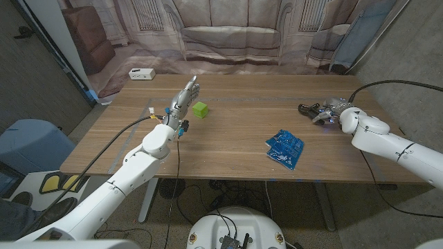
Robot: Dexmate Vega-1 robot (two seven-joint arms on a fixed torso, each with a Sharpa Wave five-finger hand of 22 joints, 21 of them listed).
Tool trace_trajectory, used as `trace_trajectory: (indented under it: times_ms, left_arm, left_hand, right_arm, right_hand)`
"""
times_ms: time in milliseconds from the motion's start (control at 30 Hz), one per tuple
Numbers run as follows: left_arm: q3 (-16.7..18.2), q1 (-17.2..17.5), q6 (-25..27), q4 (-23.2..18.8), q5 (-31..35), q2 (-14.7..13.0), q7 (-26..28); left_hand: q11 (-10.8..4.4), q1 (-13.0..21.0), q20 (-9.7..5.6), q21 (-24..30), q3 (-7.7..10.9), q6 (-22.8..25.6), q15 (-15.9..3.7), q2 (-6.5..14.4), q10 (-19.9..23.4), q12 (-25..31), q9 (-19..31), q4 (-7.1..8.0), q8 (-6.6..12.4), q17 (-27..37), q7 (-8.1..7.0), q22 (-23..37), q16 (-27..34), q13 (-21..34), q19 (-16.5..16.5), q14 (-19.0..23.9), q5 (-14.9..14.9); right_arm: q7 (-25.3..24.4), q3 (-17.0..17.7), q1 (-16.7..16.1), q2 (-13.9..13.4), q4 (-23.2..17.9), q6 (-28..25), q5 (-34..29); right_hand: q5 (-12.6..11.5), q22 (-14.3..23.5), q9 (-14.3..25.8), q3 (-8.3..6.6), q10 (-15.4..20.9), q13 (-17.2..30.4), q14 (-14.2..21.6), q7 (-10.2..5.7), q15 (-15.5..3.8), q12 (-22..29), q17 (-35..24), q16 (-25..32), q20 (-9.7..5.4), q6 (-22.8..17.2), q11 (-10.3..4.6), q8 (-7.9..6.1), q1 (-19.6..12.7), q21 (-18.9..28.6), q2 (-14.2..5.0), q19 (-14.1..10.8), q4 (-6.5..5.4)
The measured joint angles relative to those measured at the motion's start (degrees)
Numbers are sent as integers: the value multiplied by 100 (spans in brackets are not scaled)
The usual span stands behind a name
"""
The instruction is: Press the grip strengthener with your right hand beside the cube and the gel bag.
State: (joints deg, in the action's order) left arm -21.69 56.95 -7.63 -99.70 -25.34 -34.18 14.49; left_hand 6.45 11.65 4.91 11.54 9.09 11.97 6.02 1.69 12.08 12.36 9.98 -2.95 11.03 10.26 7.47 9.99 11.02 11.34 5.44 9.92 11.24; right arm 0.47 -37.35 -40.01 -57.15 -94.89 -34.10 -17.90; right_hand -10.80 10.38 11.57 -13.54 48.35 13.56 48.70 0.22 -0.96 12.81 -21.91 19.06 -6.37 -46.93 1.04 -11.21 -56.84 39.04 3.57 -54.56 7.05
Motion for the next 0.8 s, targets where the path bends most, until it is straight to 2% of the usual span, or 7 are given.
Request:
trace_trajectory:
  times_ms: [300,633,800]
  left_arm:
    - [-3,10,33,-28,10,-3,16]
    - [-9,16,43,-33,13,-2,19]
    - [-9,26,31,-29,14,2,20]
  left_hand:
    - [-22,20,0,0,0,0,0,20,22,0,0,0,0,0,0,0,0,0,0,0,0]
    - [-22,20,0,0,1,0,0,20,22,0,0,1,0,0,0,0,0,-1,0,0,0]
    - [-22,20,0,0,1,0,0,20,22,0,0,1,0,0,0,0,0,-1,0,0,0]
  right_arm:
    - [31,-43,35,2,27,3,-46]
    - [100,-87,81,7,41,-43,-124]
    - [138,-133,121,11,50,-88,-177]
  right_hand:
    - [1,0,-16,54,-89,-27,-61,9,-61,-35,-25,-66,44,70,-12,21,0,0,0,77,7]
    - [22,1,-26,78,-171,-77,-124,62,-124,-117,41,-172,125,79,70,22,23,0,-24,158,0]
    - [22,-9,-22,98,-306,-105,-173,37,-172,-160,48,-212,145,163,36,22,36,0,-37,222,-12]
